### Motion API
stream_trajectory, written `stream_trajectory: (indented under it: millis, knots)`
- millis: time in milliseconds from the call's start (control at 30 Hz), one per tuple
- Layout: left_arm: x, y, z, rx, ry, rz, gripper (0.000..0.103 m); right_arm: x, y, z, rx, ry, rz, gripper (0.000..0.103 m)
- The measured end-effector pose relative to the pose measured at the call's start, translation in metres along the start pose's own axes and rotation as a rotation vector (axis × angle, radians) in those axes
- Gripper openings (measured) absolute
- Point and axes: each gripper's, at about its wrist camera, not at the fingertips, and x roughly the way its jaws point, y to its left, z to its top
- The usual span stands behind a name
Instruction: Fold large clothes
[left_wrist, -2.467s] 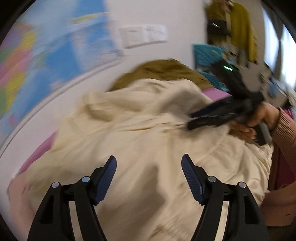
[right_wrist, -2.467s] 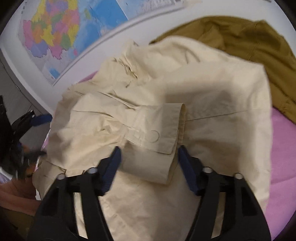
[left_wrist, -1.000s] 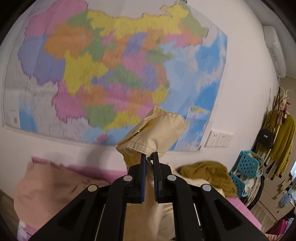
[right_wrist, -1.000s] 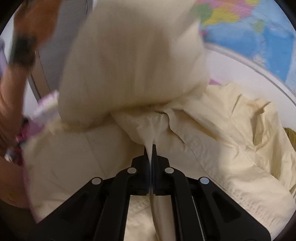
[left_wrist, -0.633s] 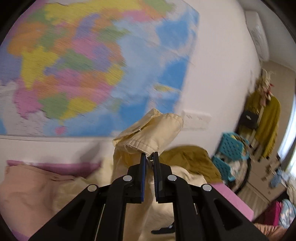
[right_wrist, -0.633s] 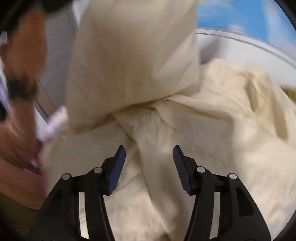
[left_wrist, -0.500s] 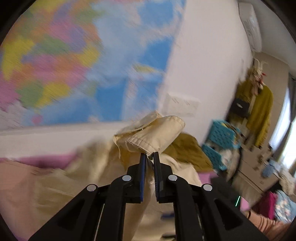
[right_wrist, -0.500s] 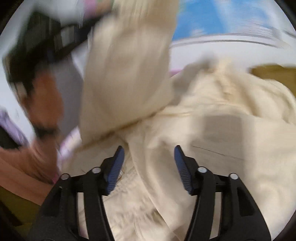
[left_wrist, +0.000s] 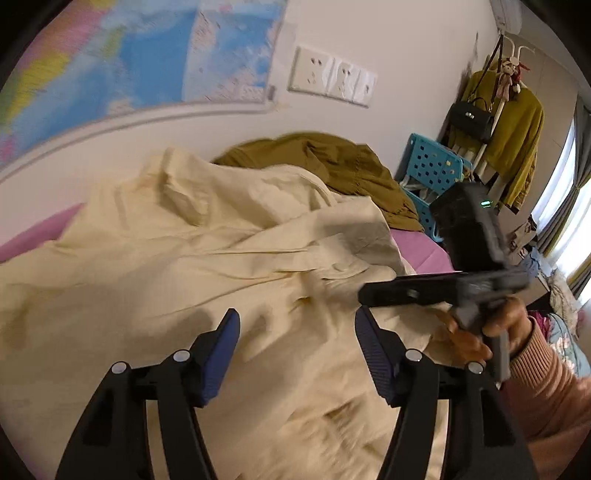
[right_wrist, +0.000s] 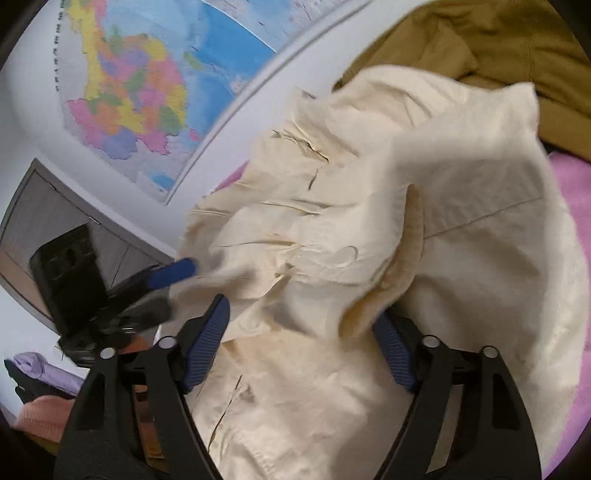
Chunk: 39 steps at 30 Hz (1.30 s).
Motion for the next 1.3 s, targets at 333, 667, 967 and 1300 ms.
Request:
stream_trajectory:
  millis: [333,667,967,1300]
  knots:
    - [-0.023,0.080,-0.029,-0.093,0.085,0.261,0.069,-0.028,0.011,0.009,-0.156,-0.169,-0.188,0.005]
    - [-0.001,0.104,-0.047,-0.151,0.184,0.281,0.069,-0.031,0.003,-0.009,-0.125,-0.181,-0.373,0.033]
    - [-0.034,0.080,-0.051,-0.108,0.101,0.295,0.070,-0.001,0.066,-0.026,-0.399,-0.081,-0.331,0.041]
    - [-0.090,0.086,-0.073,-0.209,-0.010,0.298,0.076,0.025,0.031,-0.020,-0.328,0.000,-0.356,0.057]
